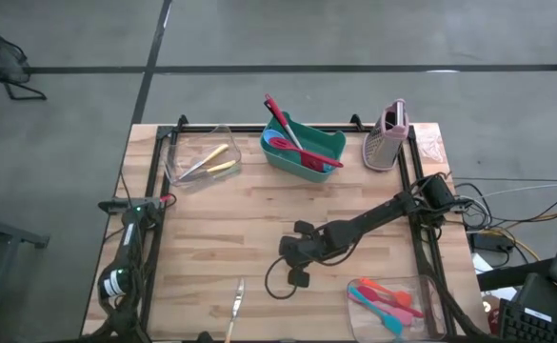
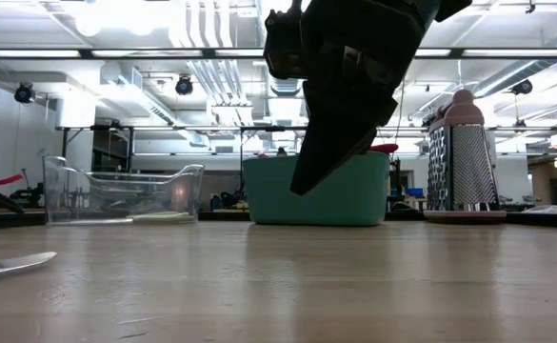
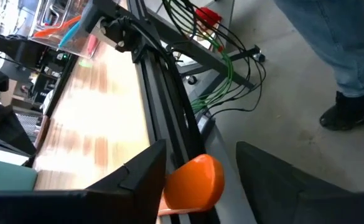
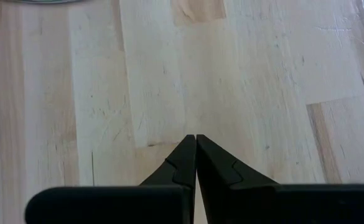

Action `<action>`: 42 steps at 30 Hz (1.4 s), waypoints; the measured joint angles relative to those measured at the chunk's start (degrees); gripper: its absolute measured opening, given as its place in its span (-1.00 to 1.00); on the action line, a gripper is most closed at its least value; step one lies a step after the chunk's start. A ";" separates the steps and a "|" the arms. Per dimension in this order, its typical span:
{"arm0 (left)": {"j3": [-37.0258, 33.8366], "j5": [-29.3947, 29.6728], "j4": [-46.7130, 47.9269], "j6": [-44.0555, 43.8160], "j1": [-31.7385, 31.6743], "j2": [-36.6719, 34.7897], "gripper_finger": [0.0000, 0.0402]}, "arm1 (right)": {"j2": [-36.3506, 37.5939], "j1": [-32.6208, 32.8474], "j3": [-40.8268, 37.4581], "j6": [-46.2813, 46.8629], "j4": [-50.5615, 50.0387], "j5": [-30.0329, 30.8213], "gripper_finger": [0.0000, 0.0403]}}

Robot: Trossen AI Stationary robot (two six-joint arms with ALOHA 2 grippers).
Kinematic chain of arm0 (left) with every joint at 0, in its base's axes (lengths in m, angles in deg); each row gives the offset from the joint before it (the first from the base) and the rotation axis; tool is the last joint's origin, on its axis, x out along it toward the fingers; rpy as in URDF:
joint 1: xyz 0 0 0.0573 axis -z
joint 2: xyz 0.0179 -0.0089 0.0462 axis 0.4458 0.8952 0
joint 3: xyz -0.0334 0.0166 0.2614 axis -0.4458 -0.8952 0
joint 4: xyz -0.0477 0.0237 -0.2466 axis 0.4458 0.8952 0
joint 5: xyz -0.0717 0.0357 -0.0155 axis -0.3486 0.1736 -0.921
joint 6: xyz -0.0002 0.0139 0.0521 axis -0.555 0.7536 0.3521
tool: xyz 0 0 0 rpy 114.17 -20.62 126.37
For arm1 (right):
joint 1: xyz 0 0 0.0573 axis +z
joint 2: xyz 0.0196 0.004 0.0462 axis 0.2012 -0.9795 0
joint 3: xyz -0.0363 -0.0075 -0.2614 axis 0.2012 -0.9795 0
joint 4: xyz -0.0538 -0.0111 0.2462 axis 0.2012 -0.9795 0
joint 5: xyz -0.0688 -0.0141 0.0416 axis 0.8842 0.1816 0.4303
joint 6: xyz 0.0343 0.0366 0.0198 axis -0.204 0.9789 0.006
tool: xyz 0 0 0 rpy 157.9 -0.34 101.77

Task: Pick & Place Kitchen Items
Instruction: Put the orange table knife into the top transparent bin

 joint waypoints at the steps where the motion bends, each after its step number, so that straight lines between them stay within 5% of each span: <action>1: 0.01 -0.02 0.32 0.38 -0.10 0.00 -0.04 | 0.00 0.00 0.00 0.02 0.01 -0.01 -0.96; 9: 0.01 -0.08 3.56 -0.03 -0.41 -0.11 -0.37 | 0.00 0.00 0.00 -0.12 1.56 0.01 -0.96; 18: 0.93 0.28 3.59 -1.33 -0.40 -0.22 -0.96 | 0.00 -0.11 0.00 -0.35 2.37 0.03 -0.96; 28: 5.44 0.19 3.31 -2.47 -0.35 -0.11 -0.99 | 0.00 -0.11 0.00 -0.61 2.42 0.03 -0.96; 34: 8.20 12.38 6.11 -21.04 0.45 -1.09 -0.98 | 0.00 -0.11 0.00 -0.62 2.45 0.03 -0.96; 42: 6.07 4.71 25.97 -48.86 -1.38 -2.36 -0.98 | 0.00 -0.07 0.00 -0.61 2.58 0.02 -0.96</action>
